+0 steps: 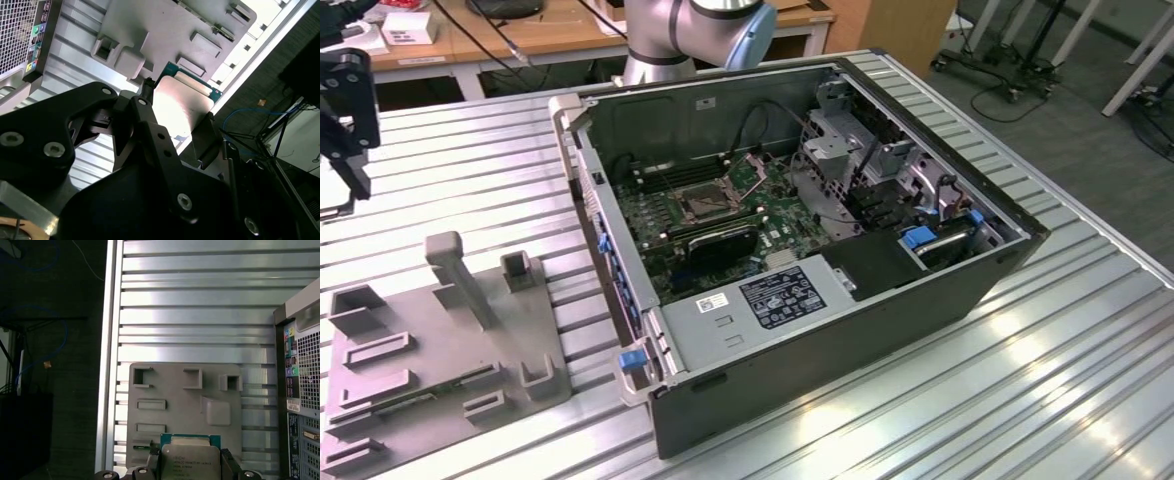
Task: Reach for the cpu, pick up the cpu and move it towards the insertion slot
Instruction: 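Pick up the cpu and move it towards the insertion slot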
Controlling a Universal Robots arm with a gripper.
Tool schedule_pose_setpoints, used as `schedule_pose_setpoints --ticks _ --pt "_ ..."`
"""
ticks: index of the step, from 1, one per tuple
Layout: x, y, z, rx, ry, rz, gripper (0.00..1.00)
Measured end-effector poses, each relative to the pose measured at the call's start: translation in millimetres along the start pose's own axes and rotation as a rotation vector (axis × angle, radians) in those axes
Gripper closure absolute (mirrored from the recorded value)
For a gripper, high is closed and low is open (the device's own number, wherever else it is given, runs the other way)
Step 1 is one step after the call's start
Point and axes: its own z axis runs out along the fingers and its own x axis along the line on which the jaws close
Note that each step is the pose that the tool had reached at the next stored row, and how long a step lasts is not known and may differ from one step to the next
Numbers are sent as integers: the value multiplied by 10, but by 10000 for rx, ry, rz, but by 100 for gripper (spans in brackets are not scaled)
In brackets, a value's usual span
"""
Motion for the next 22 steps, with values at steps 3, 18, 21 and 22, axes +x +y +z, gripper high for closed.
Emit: schedule_pose_setpoints --ticks 3,18,21,22 --pt "-22 0 0 0 -1 1 45" --pt "-150 -2 1 0 -1 1 45" --pt "-171 -2 0 0 -1 2 45" --pt "-176 -2 0 0 -1 2 45"
